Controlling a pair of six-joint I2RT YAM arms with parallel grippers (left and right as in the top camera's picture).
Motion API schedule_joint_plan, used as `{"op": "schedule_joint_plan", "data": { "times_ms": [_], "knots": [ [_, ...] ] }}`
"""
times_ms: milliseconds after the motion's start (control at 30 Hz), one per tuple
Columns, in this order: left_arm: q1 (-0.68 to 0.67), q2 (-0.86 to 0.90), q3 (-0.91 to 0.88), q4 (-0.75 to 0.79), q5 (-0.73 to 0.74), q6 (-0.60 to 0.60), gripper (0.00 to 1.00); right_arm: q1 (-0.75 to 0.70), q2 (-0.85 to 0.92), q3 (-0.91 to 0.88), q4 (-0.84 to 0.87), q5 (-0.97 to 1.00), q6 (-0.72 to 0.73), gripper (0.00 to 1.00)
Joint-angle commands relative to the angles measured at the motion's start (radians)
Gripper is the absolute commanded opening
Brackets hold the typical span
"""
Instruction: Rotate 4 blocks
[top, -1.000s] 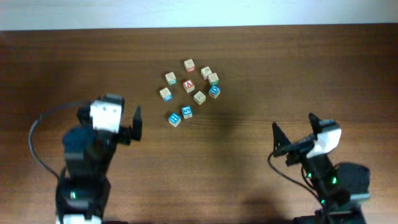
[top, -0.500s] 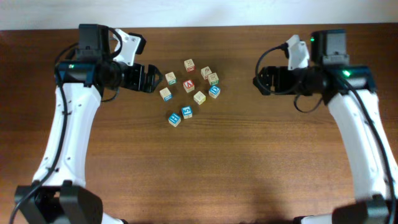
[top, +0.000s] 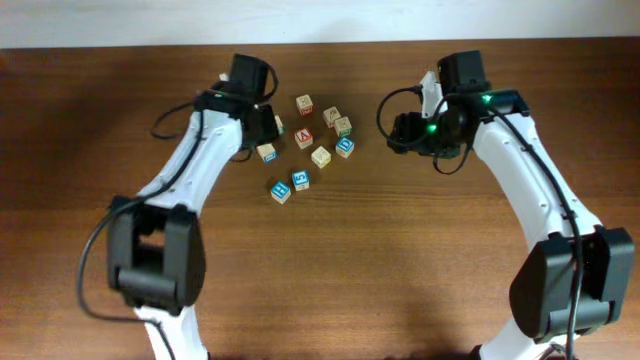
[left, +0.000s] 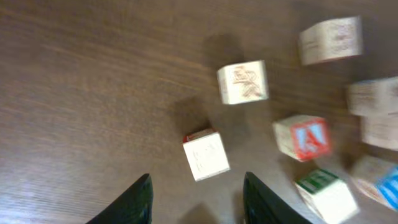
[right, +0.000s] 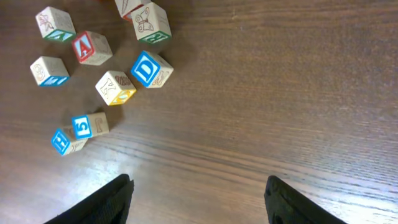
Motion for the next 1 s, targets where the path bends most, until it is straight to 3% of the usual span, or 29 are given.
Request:
{"op": "schedule_joint_plan", "data": {
  "times_ms": [0,133,300,367,600,767,867,967],
  "knots": [
    [-0.001,0.095,0.014,0.043,-0.043,-0.089,0.45,0.030,0.012,0.017,0.000,0.064,0.011,0.69],
    [-0.002,0.146,0.014,0.109,-0.012,-0.093,0.52,0.033,0.012,0.017,0.000,0.064,0.011,0.69],
    [-0.025,0.190,0.011,0.103,0.016,-0.089,0.51,0.033,0.014,0.002,0.000,0.091,0.011,0.69],
    [-0.025,0.190,0.012,0.079,0.016,-0.089,0.47,0.033,0.014,0.001,0.000,0.090,0.011,0.69],
    [-0.021,0.190,0.036,0.038,0.016,-0.077,0.16,0.033,0.015,0.001,0.002,0.090,0.011,0.68],
    [-0.023,0.189,0.173,-0.229,0.023,0.022,0.10,0.033,0.015,0.001,-0.008,0.082,0.011,0.68],
    [-0.024,0.187,0.340,-0.460,0.163,0.099,0.08,0.033,0.015,0.001,-0.009,0.078,0.011,0.68],
    [-0.051,0.188,0.365,-0.642,0.208,0.099,0.08,0.028,0.015,0.002,-0.013,0.069,0.011,0.68]
  ]
}}
